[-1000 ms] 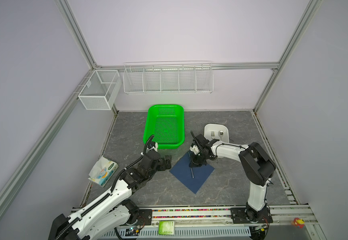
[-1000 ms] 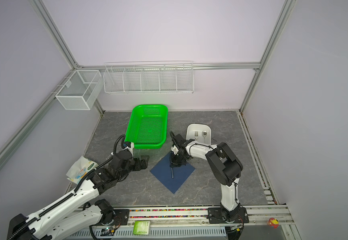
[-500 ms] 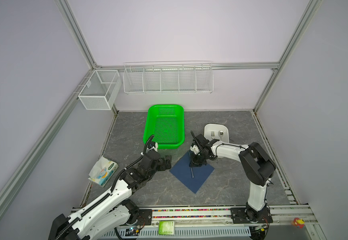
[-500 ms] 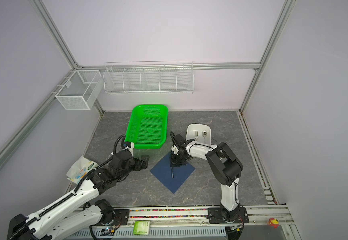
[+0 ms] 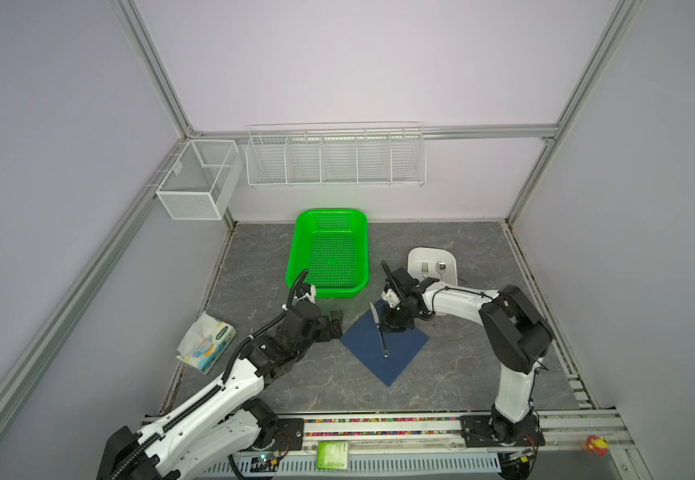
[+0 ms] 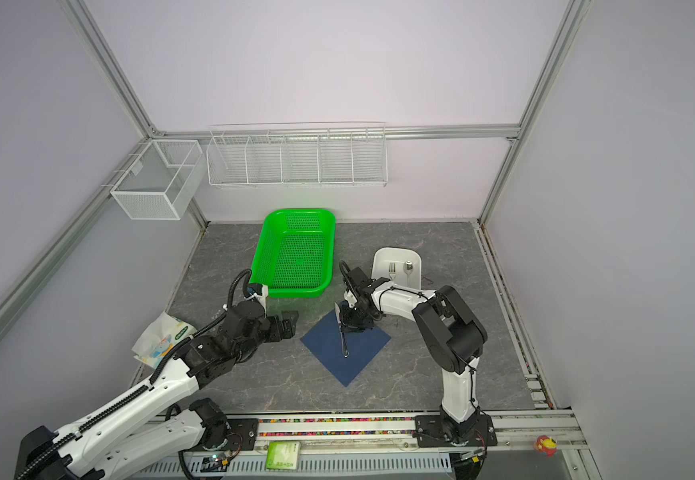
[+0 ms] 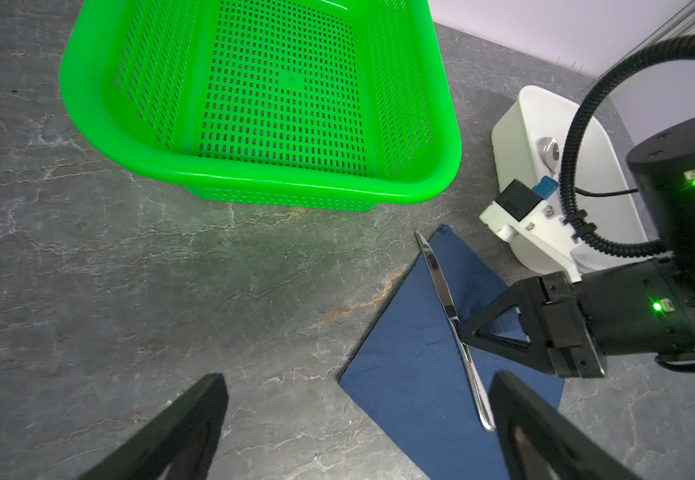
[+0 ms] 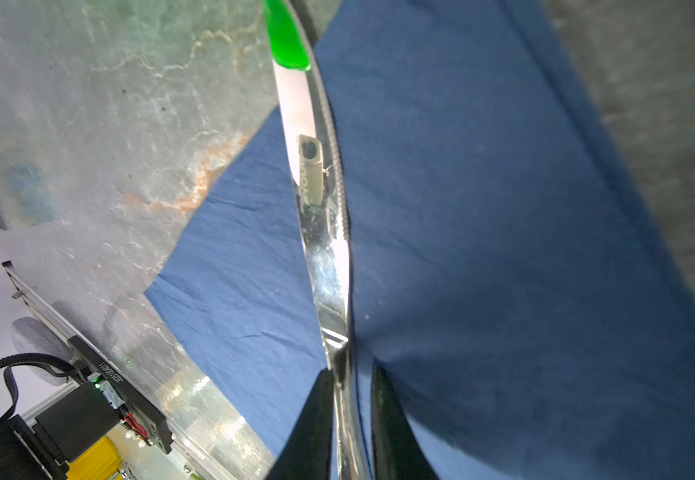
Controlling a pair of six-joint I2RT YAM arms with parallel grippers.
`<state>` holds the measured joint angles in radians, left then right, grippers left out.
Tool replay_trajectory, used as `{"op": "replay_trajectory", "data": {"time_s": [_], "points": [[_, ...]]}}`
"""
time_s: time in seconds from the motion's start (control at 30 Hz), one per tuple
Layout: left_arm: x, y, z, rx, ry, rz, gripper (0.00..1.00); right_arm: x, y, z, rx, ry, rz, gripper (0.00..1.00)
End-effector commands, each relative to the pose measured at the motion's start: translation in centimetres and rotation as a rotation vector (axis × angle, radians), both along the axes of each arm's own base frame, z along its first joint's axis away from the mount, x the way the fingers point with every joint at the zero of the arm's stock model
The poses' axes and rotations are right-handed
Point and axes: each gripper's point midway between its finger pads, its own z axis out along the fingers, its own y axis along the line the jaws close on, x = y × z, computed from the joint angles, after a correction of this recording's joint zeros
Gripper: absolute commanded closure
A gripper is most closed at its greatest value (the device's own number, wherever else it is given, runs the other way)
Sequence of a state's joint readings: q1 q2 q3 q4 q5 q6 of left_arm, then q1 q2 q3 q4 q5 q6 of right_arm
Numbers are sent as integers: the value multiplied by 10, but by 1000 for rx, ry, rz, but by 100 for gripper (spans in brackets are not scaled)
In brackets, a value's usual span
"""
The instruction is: Place the utensils on the paper napkin and roll it up
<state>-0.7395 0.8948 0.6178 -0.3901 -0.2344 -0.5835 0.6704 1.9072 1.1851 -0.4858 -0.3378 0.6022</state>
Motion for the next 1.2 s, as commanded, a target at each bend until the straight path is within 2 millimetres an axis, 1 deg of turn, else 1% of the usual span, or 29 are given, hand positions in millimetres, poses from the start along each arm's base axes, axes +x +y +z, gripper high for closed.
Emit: {"op": "replay_trajectory", "data": {"time_s": [0.0, 0.07, 0.1, 0.17, 0.23, 0.3, 0.37, 0.47, 0.5, 0.57, 0.67, 0.8, 0.9, 1.0, 1.1, 1.17], "points": [[0, 0, -2, -7, 7, 5, 1, -4, -5, 2, -47, -3, 0, 80], [0, -2, -1, -9, 5, -8, 1, -5, -5, 2, -79, -18, 11, 79], [-2, -6, -1, -15, 2, -35, 1, -4, -5, 4, -97, -31, 15, 79], [-5, -20, 4, -51, -11, -112, 5, -4, -5, 8, -139, -66, 31, 79], [-10, -37, 7, -101, -20, -209, 12, -3, -6, 12, -188, -107, 44, 79], [-14, -51, 6, -138, -15, -279, 21, -1, -9, 15, -234, -141, 49, 78], [-16, -63, 0, -159, 12, -328, 31, -1, -8, 16, -252, -156, 56, 78], [-15, -74, -15, -158, 71, -356, 50, -2, -4, 15, -247, -158, 59, 78], [-15, -77, -19, -159, 85, -362, 53, -2, -3, 15, -245, -158, 58, 78], [-12, -81, -30, -156, 123, -355, 65, -2, -1, 14, -235, -155, 55, 77], [-9, -85, -44, -160, 174, -335, 69, -3, 1, 11, -223, -147, 46, 77], [-8, -96, -58, -163, 227, -359, 73, -2, 5, 10, -199, -148, 35, 78], [-4, -94, -76, -138, 270, -321, 77, -3, 8, 9, -184, -145, 29, 78], [-4, -98, -91, -135, 308, -324, 81, -2, 8, 9, -177, -151, 20, 77], [-5, -100, -104, -133, 344, -318, 87, -2, 6, 8, -190, -150, 19, 77], [-5, -99, -110, -132, 355, -307, 88, 0, 6, 7, -196, -154, 19, 77]]}}
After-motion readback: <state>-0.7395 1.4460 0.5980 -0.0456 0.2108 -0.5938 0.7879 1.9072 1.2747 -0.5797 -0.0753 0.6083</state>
